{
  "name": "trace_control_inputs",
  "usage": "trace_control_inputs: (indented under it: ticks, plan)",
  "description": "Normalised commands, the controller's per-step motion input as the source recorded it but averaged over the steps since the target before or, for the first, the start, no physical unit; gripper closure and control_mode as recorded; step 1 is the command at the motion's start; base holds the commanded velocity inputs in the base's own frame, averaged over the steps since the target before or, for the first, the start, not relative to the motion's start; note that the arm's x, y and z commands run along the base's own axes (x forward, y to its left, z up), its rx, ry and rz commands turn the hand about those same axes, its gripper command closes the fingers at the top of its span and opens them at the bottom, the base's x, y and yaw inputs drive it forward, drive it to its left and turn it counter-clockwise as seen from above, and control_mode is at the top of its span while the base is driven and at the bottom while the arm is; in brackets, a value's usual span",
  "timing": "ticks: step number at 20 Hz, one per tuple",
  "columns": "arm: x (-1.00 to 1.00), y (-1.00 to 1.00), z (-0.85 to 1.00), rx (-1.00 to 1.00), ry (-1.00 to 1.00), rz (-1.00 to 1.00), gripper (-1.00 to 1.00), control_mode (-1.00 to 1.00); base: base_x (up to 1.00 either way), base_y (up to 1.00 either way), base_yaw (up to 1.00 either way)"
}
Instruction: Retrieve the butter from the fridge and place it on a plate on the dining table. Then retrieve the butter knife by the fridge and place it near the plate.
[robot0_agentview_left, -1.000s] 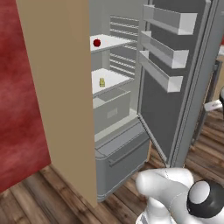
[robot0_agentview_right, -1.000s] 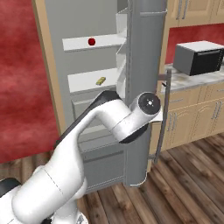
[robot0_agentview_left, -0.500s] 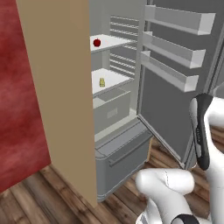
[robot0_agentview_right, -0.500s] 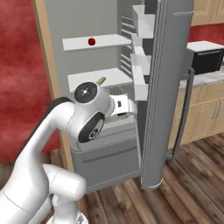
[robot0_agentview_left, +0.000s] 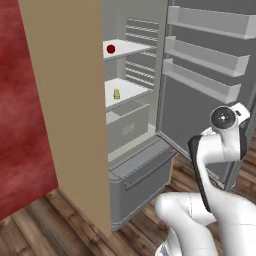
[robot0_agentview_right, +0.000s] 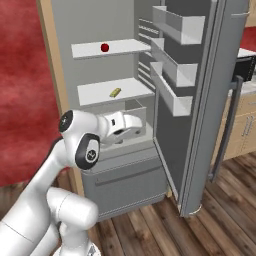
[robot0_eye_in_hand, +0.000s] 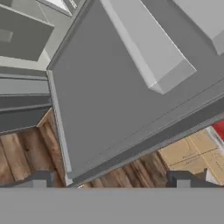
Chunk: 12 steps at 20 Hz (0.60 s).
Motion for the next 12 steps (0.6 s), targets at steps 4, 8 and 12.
trace_control_inputs:
  ticks: [4, 8, 12]
  plan:
    - [0.34, 0.02, -0.02, -0.04, 0.12, -0.08, -1.00, -1.00, 0.00, 0.00, 0.00]
    - [0.02, 0.29, 0.04, 0.29, 0.05, -0.20, -1.00, -1.00, 0.00, 0.00, 0.00]
    - [0.00, 0.40, 0.24, 0.46, 0.03, -0.28, -1.00, -1.00, 0.00, 0.00, 0.00]
